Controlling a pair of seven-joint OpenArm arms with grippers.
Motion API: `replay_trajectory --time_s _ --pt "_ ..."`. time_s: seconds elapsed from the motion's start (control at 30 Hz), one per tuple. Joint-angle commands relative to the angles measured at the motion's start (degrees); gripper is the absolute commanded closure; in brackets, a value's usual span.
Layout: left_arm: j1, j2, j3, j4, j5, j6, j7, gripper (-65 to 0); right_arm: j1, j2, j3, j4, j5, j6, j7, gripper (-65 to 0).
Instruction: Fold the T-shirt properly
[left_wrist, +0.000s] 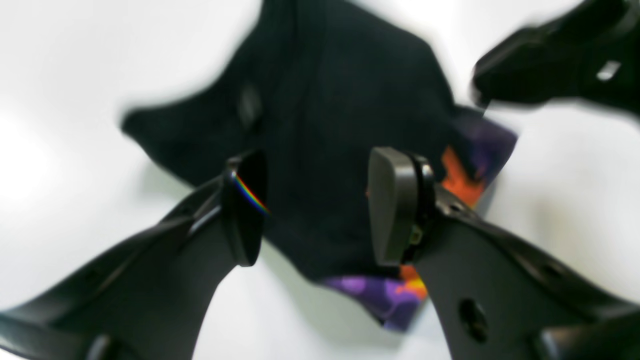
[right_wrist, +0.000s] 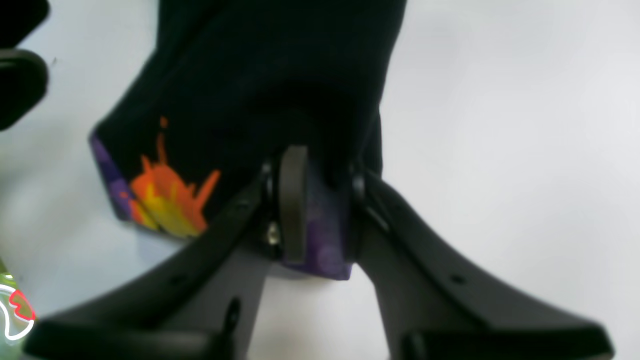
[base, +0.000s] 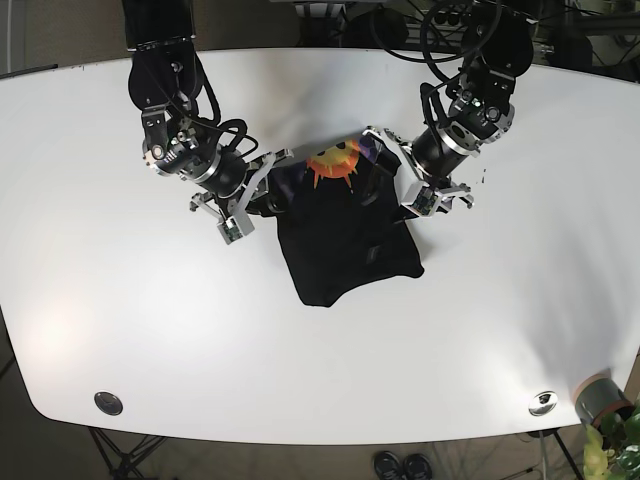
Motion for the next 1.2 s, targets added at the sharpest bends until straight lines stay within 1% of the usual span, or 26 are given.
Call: replay_trajectory --time_s 0.0,0.17,0.3,0.4,0.53,0.63,0.8,1.0,1.17 --pt "0.33 -0.07 -0.22 1.59 -0.55 -0.16 -0.87 -29.9 0.10 0.21 0.13 4.13 0.62 0.27 1.15 -9.4" --pt "0.59 0.28 0.04 1.41 -0.37 0.10 -0.87 -29.9 0.02 0.21 0.13 4.30 0.53 0.27 1.07 -9.4" --pt "0.33 3.36 0.04 -0.43 -0.02 0.10 -0.87 -30.0 -0.07 0.21 0.05 2.10 0.53 0.27 1.07 -9.4" --pt "-1.87 4.50 0.13 -3.42 -0.02 0.10 -0.87 -30.0 -0.07 0.21 -0.04 -1.24 0.53 0.27 1.24 -9.4" --pt "-4.24 4.06 2.24 -9.75 -0.02 0.10 -0.87 -30.0 -0.07 0.21 -0.04 -6.25 0.53 0.27 3.26 -9.4" --pt "-4.33 3.98 2.32 -12.74 -0.11 0.01 -0.87 -30.0 -0.51 0.21 0.13 -8.36 0.53 0.27 5.46 -9.4" --pt "-4.07 1.07 2.06 -16.52 -0.37 -0.16 -0.96 -30.0 -1.13 0.56 0.22 -9.32 0.53 0.27 6.96 -9.4" --pt "-3.81 0.37 0.65 -16.79 -0.46 -0.25 -1.22 -30.0 -1.30 0.56 0.22 -9.24 0.97 0.27 6.69 -9.4" --pt "-4.16 0.28 -2.33 -11.95 -0.55 -0.25 -1.13 -30.0 -2.01 0.39 0.13 -5.72 0.97 0.27 6.52 -9.4"
